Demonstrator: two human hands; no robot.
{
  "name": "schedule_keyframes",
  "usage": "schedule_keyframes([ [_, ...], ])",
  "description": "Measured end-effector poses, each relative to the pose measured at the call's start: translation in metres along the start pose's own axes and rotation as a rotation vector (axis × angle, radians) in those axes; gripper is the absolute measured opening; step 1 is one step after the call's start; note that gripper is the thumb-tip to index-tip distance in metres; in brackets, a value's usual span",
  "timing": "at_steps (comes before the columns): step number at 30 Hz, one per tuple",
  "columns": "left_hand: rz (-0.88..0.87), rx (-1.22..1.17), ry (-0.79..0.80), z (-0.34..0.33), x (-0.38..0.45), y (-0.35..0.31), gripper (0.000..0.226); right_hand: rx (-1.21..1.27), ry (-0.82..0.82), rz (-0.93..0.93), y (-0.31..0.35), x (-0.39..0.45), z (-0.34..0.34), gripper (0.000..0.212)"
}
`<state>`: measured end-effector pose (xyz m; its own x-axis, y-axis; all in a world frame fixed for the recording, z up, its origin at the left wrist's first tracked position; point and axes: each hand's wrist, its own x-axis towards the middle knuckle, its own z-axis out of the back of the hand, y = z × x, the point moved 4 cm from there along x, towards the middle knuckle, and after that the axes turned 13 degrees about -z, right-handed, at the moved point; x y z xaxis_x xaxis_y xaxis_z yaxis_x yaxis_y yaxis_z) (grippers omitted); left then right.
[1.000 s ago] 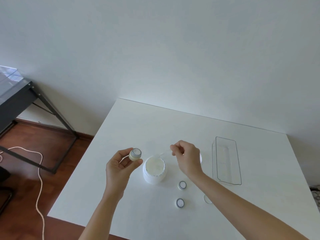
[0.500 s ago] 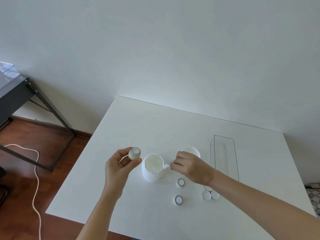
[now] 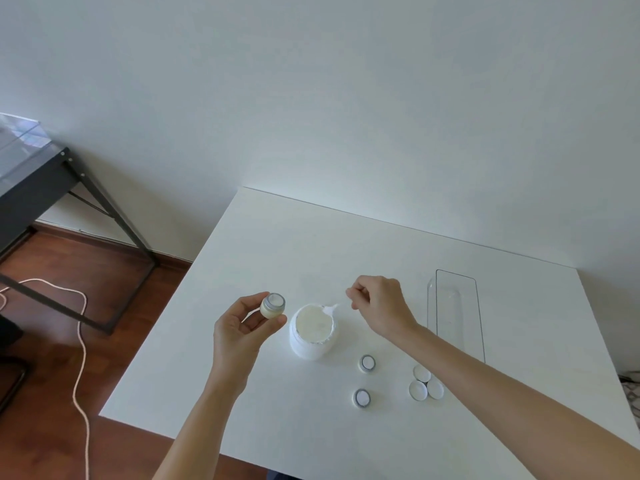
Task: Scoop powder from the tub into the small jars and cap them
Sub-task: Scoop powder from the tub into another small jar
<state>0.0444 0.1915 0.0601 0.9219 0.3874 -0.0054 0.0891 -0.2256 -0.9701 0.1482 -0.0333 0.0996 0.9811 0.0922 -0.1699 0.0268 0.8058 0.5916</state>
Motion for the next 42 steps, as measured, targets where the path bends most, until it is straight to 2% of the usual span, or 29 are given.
schedule_keyframes([
  [2, 0.006, -0.001, 0.000, 0.000, -0.001, 0.002, 0.037, -0.095, 0.051, 0.125, 0.013, -0.001, -0.011, 0.023],
  [6, 0.010, 0.001, 0.010, 0.001, -0.002, 0.002, 0.037, -0.516, 0.043, 0.450, 0.029, -0.001, -0.032, 0.017],
  [8, 0.008, 0.007, 0.012, 0.002, -0.001, 0.002, 0.037, -0.630, 0.092, 0.428, 0.027, 0.000, -0.035, 0.021],
  [10, 0.007, 0.011, 0.008, 0.004, -0.001, 0.002, 0.037, -0.612, 0.110, 0.344, 0.020, -0.001, -0.035, 0.031],
  [12, 0.009, 0.010, 0.001, 0.006, -0.001, 0.003, 0.037, -0.545, 0.134, 0.242, 0.016, -0.003, -0.035, 0.037],
  [20, 0.012, 0.010, 0.018, 0.004, 0.003, 0.004, 0.038, -0.084, 0.205, -0.235, 0.000, -0.012, -0.038, 0.025],
  [25, 0.014, 0.016, 0.013, 0.007, 0.004, 0.004, 0.038, 0.191, 0.230, -0.483, -0.014, -0.023, -0.045, 0.025],
  [28, 0.017, 0.013, 0.012, 0.007, 0.003, 0.005, 0.039, 0.346, 0.255, -0.634, -0.023, -0.028, -0.053, 0.017],
  [32, 0.023, 0.015, 0.008, 0.007, 0.003, 0.006, 0.039, 0.587, 0.270, -0.810, -0.034, -0.032, -0.055, 0.021],
  [37, 0.031, 0.024, 0.023, 0.003, 0.004, 0.007, 0.040, 0.831, 0.293, -0.878, -0.040, -0.031, -0.039, 0.010],
  [42, 0.054, 0.026, 0.080, -0.011, 0.005, 0.008, 0.038, 0.999, 0.278, -0.762, -0.027, -0.035, -0.008, 0.011],
])
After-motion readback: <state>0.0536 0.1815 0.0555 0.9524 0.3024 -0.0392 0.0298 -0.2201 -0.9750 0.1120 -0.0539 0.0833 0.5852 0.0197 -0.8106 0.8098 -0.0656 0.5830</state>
